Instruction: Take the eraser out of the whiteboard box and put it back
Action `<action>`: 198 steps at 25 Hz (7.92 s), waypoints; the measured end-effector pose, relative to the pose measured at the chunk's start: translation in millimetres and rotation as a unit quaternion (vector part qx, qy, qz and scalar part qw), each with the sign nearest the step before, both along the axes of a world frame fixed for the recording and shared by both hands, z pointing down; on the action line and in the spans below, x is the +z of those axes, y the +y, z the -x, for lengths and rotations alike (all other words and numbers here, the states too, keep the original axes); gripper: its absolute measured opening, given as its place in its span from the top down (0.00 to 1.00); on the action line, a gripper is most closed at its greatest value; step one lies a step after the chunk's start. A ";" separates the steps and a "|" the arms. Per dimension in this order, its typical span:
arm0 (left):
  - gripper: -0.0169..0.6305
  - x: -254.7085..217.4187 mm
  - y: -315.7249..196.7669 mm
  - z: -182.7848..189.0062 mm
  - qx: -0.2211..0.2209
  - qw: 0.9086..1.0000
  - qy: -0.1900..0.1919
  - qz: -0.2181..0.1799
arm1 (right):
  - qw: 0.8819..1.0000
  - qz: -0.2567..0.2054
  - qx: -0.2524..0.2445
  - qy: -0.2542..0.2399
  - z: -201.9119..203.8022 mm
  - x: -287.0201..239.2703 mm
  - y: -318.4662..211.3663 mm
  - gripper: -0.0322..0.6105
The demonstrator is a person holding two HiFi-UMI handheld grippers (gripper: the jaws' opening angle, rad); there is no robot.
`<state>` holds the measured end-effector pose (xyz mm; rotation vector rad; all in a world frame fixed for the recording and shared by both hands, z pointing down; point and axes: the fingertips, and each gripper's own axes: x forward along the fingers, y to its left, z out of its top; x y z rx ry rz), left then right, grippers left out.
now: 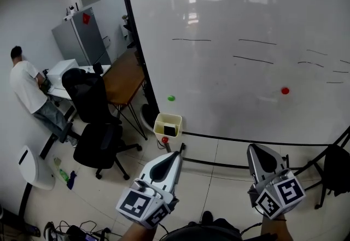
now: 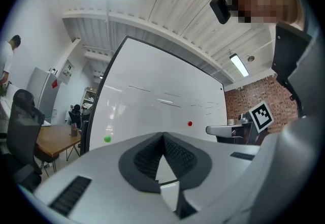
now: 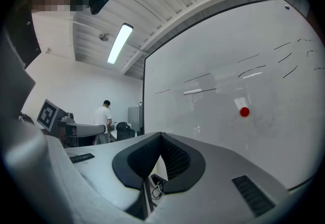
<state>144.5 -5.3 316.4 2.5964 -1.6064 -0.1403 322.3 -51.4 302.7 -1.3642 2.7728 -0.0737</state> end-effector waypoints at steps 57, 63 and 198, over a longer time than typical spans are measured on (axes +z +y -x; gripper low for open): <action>0.93 5.7 -148.8 353.4 0.007 1.000 -0.002 -0.008 | 0.999 0.008 0.052 -0.007 339.9 -5.9 -140.3 0.92; 0.93 13.1 -171.0 362.0 -0.019 1.000 -0.006 -0.008 | 0.999 0.022 0.049 0.009 352.5 8.6 -156.2 0.92; 0.94 0.2 -259.9 315.2 0.067 0.997 -0.035 -0.016 | 0.998 0.026 0.063 0.002 368.4 -7.0 -227.6 0.54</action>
